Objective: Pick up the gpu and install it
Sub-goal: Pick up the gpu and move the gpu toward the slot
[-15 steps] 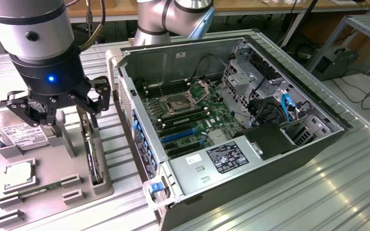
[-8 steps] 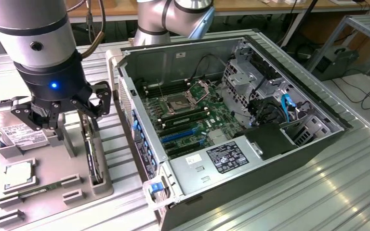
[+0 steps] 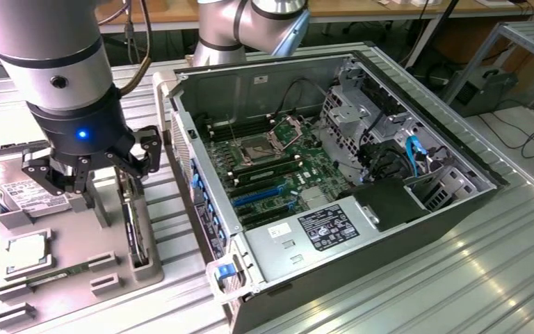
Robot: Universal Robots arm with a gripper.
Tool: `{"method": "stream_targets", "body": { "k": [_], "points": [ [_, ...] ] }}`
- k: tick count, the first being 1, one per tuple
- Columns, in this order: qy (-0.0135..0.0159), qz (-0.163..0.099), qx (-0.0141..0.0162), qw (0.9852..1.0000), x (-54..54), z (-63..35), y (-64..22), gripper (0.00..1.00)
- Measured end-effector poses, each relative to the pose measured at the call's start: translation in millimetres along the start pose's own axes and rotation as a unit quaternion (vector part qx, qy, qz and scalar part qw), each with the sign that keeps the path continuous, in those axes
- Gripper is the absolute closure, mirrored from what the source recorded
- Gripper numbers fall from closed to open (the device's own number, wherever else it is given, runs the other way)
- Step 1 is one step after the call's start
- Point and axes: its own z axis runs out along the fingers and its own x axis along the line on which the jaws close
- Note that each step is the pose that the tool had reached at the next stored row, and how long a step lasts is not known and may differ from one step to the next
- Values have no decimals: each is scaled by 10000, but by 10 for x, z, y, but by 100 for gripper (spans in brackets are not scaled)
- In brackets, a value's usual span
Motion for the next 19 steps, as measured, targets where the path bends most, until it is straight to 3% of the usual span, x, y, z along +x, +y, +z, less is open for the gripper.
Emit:
{"method": "stream_targets", "body": {
  "k": [11, 19],
  "points": [
    [0, 0, 0, 10000, 5, 203, -1, 34],
    [0, 0, 1, 10000, 8, 348, -52, 34]
  ]
}}
